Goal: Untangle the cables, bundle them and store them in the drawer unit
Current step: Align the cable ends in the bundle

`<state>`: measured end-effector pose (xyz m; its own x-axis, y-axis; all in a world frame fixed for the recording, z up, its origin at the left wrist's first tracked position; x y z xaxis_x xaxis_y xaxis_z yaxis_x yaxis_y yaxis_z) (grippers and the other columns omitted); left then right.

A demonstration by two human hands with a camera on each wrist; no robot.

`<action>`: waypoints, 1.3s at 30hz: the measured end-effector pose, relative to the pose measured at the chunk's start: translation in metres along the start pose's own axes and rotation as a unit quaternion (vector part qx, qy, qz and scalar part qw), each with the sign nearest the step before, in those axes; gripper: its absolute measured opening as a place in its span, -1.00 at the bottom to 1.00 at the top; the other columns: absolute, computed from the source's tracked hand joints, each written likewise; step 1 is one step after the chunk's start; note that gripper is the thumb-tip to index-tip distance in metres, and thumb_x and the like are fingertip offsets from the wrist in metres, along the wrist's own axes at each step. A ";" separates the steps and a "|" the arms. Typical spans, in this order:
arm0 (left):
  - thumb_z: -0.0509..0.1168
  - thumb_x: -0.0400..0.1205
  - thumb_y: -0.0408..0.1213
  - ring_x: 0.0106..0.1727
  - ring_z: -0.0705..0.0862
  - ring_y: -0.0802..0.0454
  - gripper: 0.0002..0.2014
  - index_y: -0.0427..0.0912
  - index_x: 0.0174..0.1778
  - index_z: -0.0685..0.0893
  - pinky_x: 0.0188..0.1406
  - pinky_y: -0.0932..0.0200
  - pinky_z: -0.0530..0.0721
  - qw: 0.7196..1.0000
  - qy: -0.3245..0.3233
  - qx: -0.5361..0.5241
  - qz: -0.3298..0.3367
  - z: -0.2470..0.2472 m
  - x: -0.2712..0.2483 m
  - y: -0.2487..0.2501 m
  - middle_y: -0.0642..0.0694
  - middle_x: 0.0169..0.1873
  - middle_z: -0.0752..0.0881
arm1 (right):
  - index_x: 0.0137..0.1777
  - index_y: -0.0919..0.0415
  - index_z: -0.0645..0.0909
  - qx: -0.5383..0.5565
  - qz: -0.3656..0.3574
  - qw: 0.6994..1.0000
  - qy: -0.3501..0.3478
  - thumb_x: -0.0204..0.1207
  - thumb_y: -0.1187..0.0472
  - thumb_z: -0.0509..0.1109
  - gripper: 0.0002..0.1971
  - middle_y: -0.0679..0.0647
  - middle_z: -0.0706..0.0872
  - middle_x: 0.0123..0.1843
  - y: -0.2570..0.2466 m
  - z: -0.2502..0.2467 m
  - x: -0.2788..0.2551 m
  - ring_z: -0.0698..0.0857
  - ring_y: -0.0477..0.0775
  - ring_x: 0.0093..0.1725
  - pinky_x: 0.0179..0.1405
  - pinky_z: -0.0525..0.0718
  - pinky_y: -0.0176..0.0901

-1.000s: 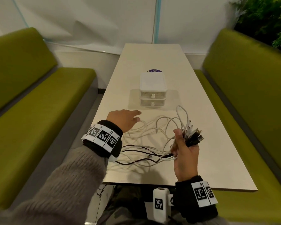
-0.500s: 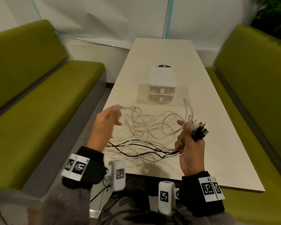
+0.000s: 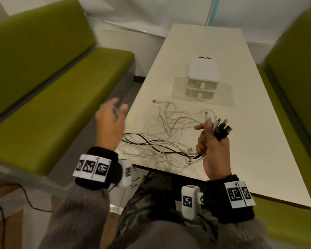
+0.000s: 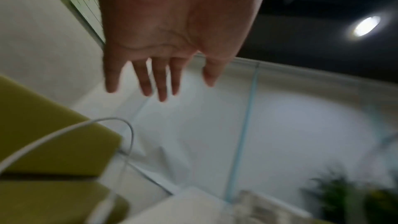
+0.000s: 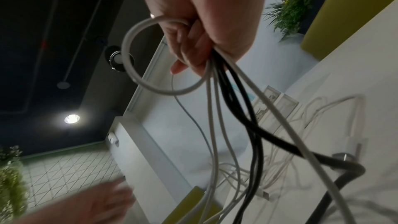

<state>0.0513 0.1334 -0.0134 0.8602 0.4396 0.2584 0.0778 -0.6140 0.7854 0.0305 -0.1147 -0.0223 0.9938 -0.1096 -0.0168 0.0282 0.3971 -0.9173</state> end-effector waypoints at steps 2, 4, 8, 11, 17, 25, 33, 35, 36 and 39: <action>0.15 0.65 0.06 0.49 0.37 0.11 -0.48 -0.08 0.50 0.39 0.49 0.10 0.33 0.978 -0.155 -0.072 0.116 0.021 -0.032 0.034 -0.02 0.46 0.46 | -0.23 0.23 0.62 -0.012 0.005 1.000 -0.020 0.50 -0.04 0.30 -0.69 -0.12 0.22 -0.58 0.003 0.006 -0.003 0.16 -0.14 -0.60 -0.64 0.19 -0.33; 0.17 0.64 0.06 0.51 0.29 0.21 -0.45 -0.03 0.54 0.33 0.48 0.31 0.23 0.939 -0.271 -0.072 0.199 0.043 -0.059 0.053 0.05 0.49 0.41 | -0.23 0.23 0.63 -0.024 0.014 0.999 -0.031 0.56 0.03 0.30 -0.72 -0.10 0.25 -0.59 0.005 0.011 -0.008 0.19 -0.14 -0.62 -0.65 0.21 -0.33; 0.12 0.66 -0.04 0.03 0.54 0.25 -0.69 -0.12 0.14 0.64 0.04 0.51 0.40 0.926 -0.283 -0.104 0.229 0.065 -0.076 0.053 0.02 -0.02 0.69 | -0.29 0.27 0.57 -0.014 0.038 0.999 0.002 0.66 0.22 0.25 -0.72 -0.08 0.32 -0.64 0.008 0.009 -0.011 0.22 -0.15 -0.66 -0.67 0.23 -0.35; 0.05 0.69 0.00 -0.29 0.47 0.23 -0.61 -0.14 -0.33 0.56 -0.21 0.32 0.42 0.942 -0.231 -0.152 0.193 0.056 -0.067 0.042 0.12 -0.42 0.52 | -0.31 0.21 0.54 0.053 0.051 0.996 0.047 0.68 0.21 0.21 -0.70 -0.05 0.27 -0.61 0.005 -0.002 -0.004 0.21 -0.12 -0.64 -0.67 0.23 -0.32; 0.17 0.54 0.16 -0.42 0.33 -0.05 -0.42 -0.37 -0.47 0.41 -0.38 0.05 0.37 0.981 -0.086 -0.127 0.119 -0.004 -0.026 0.000 -0.20 -0.52 0.33 | -0.28 0.13 0.39 0.134 0.047 0.985 0.103 0.75 0.06 0.09 -0.66 -0.11 0.27 -0.61 -0.001 -0.022 0.005 0.17 -0.15 -0.63 -0.65 0.19 -0.34; 0.29 0.52 0.14 -0.05 0.51 -0.18 -0.60 -0.13 -0.42 0.60 0.05 -0.12 0.58 0.981 -0.162 0.102 0.012 -0.015 -0.010 -0.055 -0.06 -0.43 0.58 | -0.31 0.13 0.37 0.182 0.025 0.977 0.110 0.75 0.07 0.09 -0.64 -0.11 0.19 -0.61 0.003 -0.011 -0.002 0.11 -0.14 -0.64 -0.67 0.11 -0.33; 0.34 0.59 -0.28 -0.03 0.62 0.27 -0.93 0.00 -0.10 0.68 0.06 0.28 0.54 0.953 -0.258 0.003 0.162 0.014 -0.006 0.018 0.18 -0.11 0.69 | -0.43 0.05 0.19 0.135 0.121 0.965 0.188 0.67 0.15 0.18 -0.59 -0.11 0.16 -0.64 0.010 -0.022 0.001 0.08 -0.12 -0.68 -0.73 0.06 -0.34; 0.32 0.60 -0.28 -0.04 0.64 0.26 -0.92 -0.02 -0.07 0.70 0.08 0.30 0.57 0.916 -0.342 0.011 0.210 0.032 -0.007 0.050 0.17 -0.09 0.70 | -0.44 0.06 0.18 0.130 0.141 0.959 0.209 0.66 0.16 0.18 -0.59 -0.11 0.16 -0.65 0.014 -0.025 0.001 0.08 -0.13 -0.70 -0.75 0.06 -0.36; 0.31 0.61 -0.28 -0.05 0.63 0.25 -0.91 -0.02 -0.05 0.70 0.06 0.29 0.57 0.891 -0.391 0.029 0.229 0.044 -0.006 0.062 0.15 -0.08 0.70 | -0.44 0.06 0.18 0.129 0.147 0.956 0.219 0.66 0.16 0.18 -0.59 -0.12 0.16 -0.66 0.016 -0.026 0.002 0.09 -0.13 -0.70 -0.75 0.06 -0.37; 0.25 0.64 -0.25 -0.01 0.60 0.17 -0.85 -0.04 0.03 0.71 0.04 0.26 0.50 0.793 -0.525 0.145 0.273 0.085 -0.006 0.090 0.07 0.01 0.70 | -0.44 0.07 0.21 0.123 0.155 0.950 0.242 0.65 0.16 0.19 -0.60 -0.12 0.17 -0.67 0.018 -0.031 0.002 0.10 -0.12 -0.71 -0.75 0.08 -0.38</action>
<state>0.0963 0.0201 0.0077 0.7388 -0.6387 -0.2149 -0.4690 -0.7163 0.5167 0.0301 -0.1358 -0.0505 0.7950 -0.3345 -0.5060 -0.1746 0.6727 -0.7190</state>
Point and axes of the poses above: each hand's wrist, its own x-axis towards the middle knuckle, its own z-axis out of the palm, y = z × x, the point moved 1 cm from there along x, towards the middle knuckle
